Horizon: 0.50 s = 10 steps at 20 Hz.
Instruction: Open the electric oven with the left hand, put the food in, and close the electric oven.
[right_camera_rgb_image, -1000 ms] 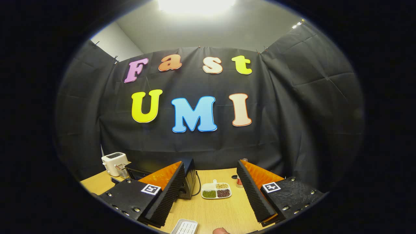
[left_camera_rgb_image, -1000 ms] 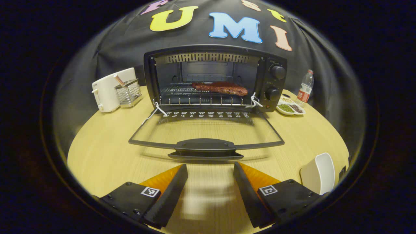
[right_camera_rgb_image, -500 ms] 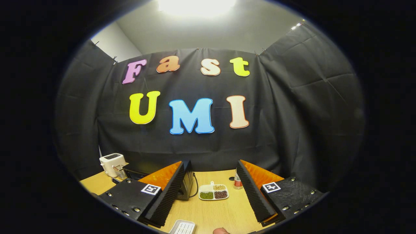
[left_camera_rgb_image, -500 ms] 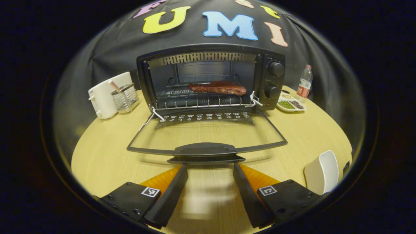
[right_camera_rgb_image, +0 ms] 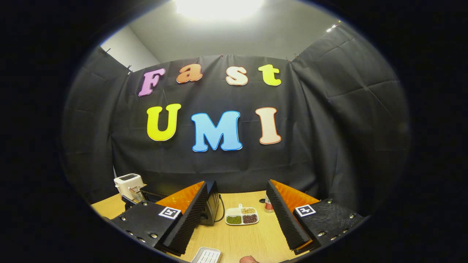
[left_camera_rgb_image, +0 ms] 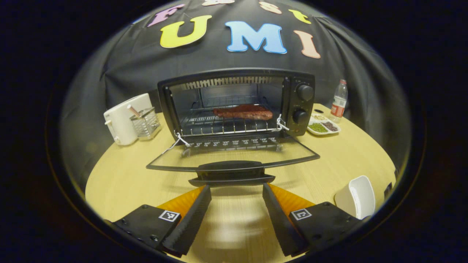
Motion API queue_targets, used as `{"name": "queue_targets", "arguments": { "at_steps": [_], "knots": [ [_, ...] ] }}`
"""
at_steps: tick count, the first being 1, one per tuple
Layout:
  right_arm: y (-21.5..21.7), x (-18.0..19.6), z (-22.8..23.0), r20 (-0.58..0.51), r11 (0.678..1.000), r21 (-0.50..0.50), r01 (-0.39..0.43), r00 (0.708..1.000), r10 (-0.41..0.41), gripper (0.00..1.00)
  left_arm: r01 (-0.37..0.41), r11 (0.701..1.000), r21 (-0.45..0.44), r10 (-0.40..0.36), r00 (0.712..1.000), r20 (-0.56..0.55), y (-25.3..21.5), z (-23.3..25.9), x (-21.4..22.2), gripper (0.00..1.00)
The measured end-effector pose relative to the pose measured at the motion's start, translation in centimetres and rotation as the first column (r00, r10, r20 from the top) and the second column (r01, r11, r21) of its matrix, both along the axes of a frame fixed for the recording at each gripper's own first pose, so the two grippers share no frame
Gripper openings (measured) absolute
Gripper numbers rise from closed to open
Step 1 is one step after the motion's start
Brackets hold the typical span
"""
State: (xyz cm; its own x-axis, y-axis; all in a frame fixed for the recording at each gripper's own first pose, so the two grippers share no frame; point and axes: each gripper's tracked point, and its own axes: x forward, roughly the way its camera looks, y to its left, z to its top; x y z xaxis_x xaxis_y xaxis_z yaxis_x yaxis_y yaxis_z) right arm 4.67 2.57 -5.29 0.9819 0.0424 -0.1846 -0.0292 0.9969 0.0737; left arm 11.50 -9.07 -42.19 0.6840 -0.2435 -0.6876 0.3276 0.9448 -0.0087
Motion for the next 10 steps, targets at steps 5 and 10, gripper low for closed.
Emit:
{"name": "queue_targets", "arguments": {
  "at_steps": [5, 10],
  "knots": [
    [0.3, -0.2, 0.1, 0.006, 1.0, 0.011, -0.004, 1.0, 0.004, 0.98, 0.008, 1.0, -0.017, -0.007, 0.998, 0.068, -0.1, 3.1, 1.4, 0.96],
    [0.4, 0.1, -0.4, 0.004, 1.0, 0.023, -0.001, 1.0, 0.001, 0.98, 0.012, 0.999, -0.046, -0.005, 0.989, 0.148, -0.7, 6.4, 4.6, 0.96]
  ]
}}
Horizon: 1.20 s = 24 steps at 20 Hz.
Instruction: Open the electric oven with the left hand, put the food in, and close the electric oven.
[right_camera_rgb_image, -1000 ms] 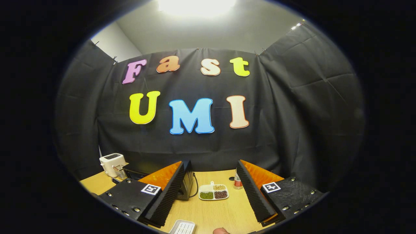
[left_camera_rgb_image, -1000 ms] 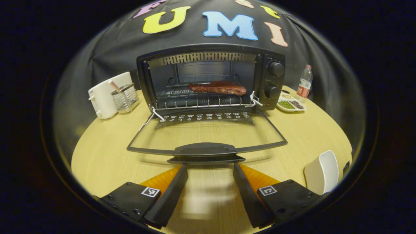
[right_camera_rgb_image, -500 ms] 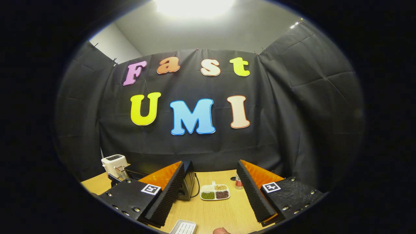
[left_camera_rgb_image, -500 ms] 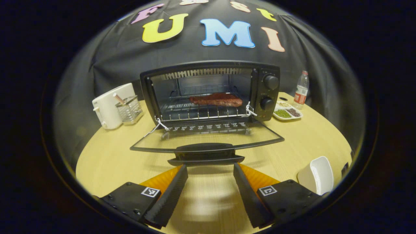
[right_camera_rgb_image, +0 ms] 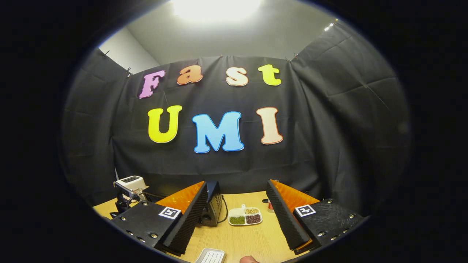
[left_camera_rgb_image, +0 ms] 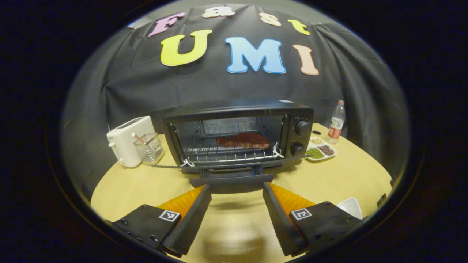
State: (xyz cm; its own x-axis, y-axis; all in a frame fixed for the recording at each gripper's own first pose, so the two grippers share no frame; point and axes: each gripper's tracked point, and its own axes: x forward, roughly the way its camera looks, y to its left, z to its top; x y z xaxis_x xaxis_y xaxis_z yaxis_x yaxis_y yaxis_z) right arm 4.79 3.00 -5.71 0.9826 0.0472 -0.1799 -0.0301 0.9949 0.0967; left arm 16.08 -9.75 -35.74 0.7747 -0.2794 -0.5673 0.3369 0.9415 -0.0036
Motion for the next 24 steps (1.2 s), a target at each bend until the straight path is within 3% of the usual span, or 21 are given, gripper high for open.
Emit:
{"name": "queue_targets", "arguments": {
  "at_steps": [11, 16, 24],
  "knots": [
    [-1.4, 0.3, -0.4, -0.006, 0.997, -0.018, 0.071, 0.997, -0.071, 1.0, 0.047, 0.999, -0.02, -0.046, 0.998, 0.038, -2.7, 1.3, 5.8, 0.94],
    [-1.7, 0.1, -0.6, -0.011, 0.996, -0.01, 0.09, 0.996, -0.09, 0.98, 0.062, 0.997, -0.047, -0.06, 0.997, 0.053, -3.5, 2.3, 5.6, 0.94],
    [-2.5, -1.1, 0.1, 0.005, 1.0, -0.019, 0.008, 1.0, -0.008, 0.98, -0.053, 0.988, -0.148, 0.082, 0.977, 0.198, -1.5, 13.6, 1.6, 0.94]
  ]
}}
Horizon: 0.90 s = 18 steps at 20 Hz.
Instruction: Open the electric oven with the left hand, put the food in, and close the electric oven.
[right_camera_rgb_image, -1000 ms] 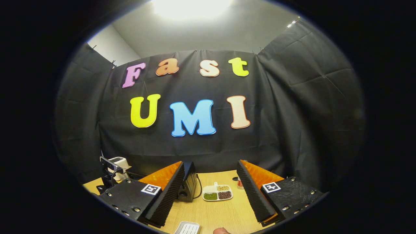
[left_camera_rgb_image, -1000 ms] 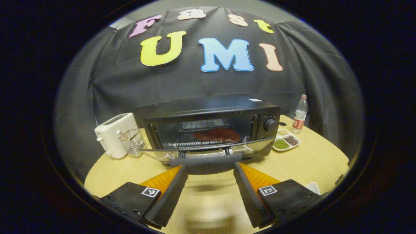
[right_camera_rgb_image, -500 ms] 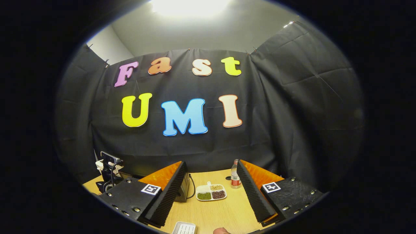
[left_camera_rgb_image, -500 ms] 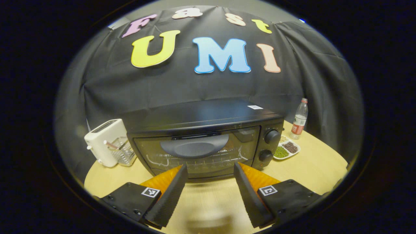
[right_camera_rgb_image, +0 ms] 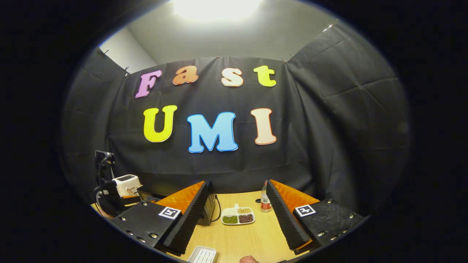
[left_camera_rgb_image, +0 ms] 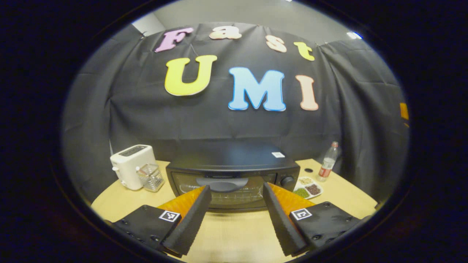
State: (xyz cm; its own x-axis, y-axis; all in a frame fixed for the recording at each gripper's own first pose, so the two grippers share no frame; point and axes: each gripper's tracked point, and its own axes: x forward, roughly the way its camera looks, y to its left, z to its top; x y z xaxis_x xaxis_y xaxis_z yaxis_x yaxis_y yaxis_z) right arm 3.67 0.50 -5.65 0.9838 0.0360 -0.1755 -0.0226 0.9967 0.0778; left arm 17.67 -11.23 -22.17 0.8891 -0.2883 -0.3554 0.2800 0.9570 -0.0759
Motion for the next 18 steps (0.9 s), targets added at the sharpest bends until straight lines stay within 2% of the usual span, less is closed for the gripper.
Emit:
{"name": "queue_targets", "arguments": {
  "at_steps": [3, 4, 6, 7, 8, 11, 12, 14, 18],
  "knots": [
    [-0.4, -1.0, -0.1, -0.004, 0.999, 0.022, -0.044, 0.999, 0.044, 0.98, -0.069, 0.997, -0.025, 0.07, 0.996, 0.061, 1.5, 4.9, -3.2, 0.96],
    [-0.7, -1.3, 0.0, -0.001, 0.998, 0.033, -0.053, 0.999, 0.053, 0.98, -0.091, 0.995, -0.029, 0.093, 0.993, 0.078, 1.9, 6.3, -4.5, 0.94],
    [-1.0, -1.9, 0.1, 0.01, 0.996, 0.043, -0.075, 0.997, 0.074, 0.98, -0.14, 0.99, -0.007, 0.139, 0.983, 0.119, 3.3, 8.9, -7.1, 0.96],
    [-1.0, -2.3, 0.0, 0.017, 0.995, 0.035, -0.09, 0.996, 0.089, 0.98, -0.158, 0.987, 0.004, 0.156, 0.977, 0.143, 3.9, 10.4, -8.2, 0.92],
    [-1.1, -2.6, 0.0, 0.023, 0.995, 0.019, -0.101, 0.995, 0.101, 0.98, -0.171, 0.985, 0.01, 0.167, 0.972, 0.166, 4.2, 11.5, -9.4, 0.96],
    [-0.9, -3.6, 0.3, 0.034, 0.993, 0.002, -0.121, 0.992, 0.121, 0.98, -0.186, 0.982, 0.019, 0.178, 0.96, 0.218, 5.1, 14.5, -12.7, 0.96],
    [-0.5, -3.9, 0.6, 0.043, 0.991, 0.005, -0.132, 0.99, 0.131, 0.98, -0.189, 0.982, 0.019, 0.18, 0.957, 0.228, 5.5, 15.1, -13.6, 0.92],
    [-0.1, -4.4, 0.6, 0.053, 0.991, -0.003, -0.136, 0.989, 0.136, 0.98, -0.191, 0.981, 0.015, 0.182, 0.952, 0.245, 6.0, 16.3, -15.2, 0.96],
    [1.5, -5.3, 0.9, 0.064, 0.99, -0.02, -0.139, 0.988, 0.14, 0.98, -0.182, 0.983, -0.002, 0.176, 0.95, 0.256, 7.1, 17.4, -17.5, 0.96]
  ]
}}
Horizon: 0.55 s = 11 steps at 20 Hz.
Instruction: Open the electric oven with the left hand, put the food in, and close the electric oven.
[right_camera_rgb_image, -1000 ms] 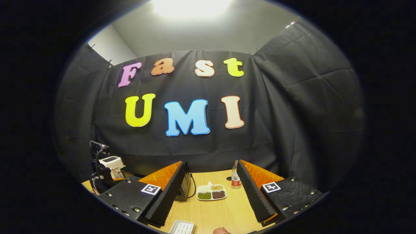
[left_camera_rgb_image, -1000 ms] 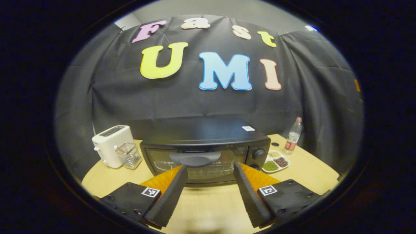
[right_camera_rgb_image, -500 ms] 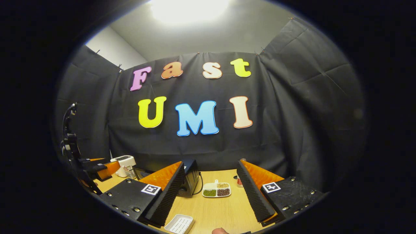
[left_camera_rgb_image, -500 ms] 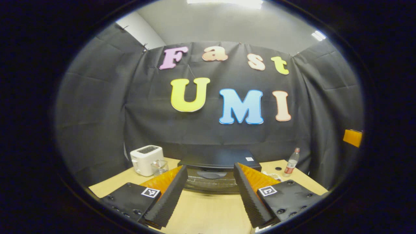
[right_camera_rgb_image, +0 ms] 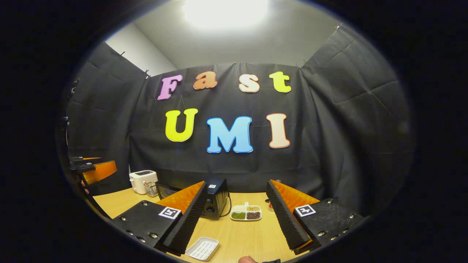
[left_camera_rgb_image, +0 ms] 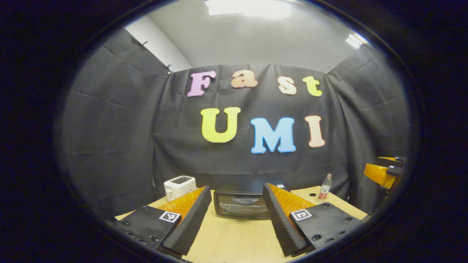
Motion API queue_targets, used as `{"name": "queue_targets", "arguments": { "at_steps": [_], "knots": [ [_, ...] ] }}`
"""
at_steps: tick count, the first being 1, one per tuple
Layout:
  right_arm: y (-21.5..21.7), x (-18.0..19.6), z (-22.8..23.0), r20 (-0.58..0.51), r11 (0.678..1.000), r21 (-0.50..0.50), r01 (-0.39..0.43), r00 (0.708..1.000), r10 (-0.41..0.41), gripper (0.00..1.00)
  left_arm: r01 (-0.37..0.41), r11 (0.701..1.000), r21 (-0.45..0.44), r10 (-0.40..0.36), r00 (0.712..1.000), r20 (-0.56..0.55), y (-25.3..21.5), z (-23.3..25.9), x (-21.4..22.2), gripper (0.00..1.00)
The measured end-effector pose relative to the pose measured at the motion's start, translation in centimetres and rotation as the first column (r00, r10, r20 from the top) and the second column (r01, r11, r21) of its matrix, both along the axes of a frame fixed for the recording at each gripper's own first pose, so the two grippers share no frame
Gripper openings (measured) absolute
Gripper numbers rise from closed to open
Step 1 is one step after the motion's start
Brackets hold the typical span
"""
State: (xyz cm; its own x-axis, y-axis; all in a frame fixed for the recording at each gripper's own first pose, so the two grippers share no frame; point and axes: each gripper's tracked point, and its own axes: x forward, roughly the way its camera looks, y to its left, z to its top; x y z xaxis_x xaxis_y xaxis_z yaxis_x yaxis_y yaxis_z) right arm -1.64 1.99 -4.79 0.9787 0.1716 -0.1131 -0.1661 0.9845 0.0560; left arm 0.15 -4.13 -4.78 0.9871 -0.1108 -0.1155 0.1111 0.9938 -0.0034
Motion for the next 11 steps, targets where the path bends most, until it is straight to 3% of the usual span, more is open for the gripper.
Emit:
{"name": "queue_targets", "arguments": {
  "at_steps": [11],
  "knots": [
    [3.4, 0.2, 1.9, 0.037, 1.0, 0.012, -0.002, 0.999, 0.001, 0.98, -0.013, 1.0, -0.012, 0.013, 0.999, 0.051, 3.4, 1.5, -0.4, 0.92]
  ]
}}
